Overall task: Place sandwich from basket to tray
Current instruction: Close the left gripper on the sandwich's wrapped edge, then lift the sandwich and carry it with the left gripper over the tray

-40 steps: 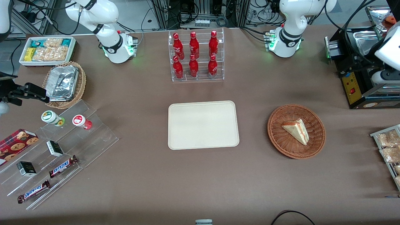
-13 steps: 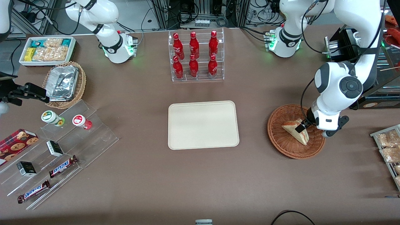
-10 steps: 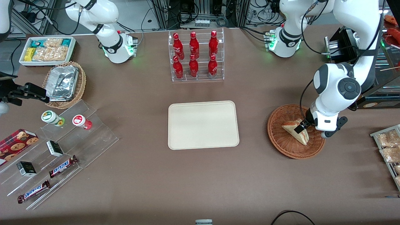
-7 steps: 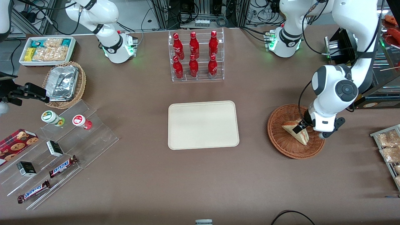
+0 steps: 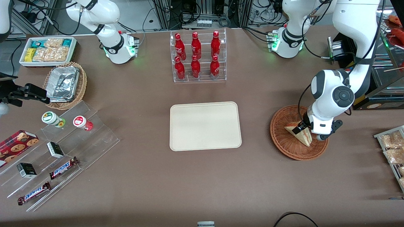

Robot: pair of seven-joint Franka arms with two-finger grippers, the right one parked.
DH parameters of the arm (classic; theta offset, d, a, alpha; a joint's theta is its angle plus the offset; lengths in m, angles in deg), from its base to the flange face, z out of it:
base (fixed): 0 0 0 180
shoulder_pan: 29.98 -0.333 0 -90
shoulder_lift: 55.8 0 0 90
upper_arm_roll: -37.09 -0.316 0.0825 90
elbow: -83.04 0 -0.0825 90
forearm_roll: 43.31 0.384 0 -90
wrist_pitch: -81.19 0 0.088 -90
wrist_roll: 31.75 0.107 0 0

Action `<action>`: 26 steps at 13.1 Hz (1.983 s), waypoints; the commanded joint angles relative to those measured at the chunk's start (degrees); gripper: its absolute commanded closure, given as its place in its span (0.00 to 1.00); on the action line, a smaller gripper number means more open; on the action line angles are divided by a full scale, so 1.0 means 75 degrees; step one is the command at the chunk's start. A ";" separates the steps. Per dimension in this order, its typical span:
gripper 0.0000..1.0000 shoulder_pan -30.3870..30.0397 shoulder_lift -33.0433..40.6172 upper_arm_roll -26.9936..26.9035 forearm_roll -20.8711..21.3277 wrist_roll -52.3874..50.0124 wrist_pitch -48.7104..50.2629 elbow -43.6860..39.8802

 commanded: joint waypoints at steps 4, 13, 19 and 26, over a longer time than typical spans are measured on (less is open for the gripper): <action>1.00 0.0036 0.0084 -0.0021 0.0085 -0.0096 -0.0014 0.0001; 1.00 0.1229 0.0202 0.0143 0.0543 0.0010 0.4661 -0.3758; 1.00 0.2706 -0.0487 0.0154 0.0145 -0.0002 0.4604 -0.5012; 1.00 0.4148 -0.2409 0.0506 0.0015 -0.0154 0.4313 -0.6748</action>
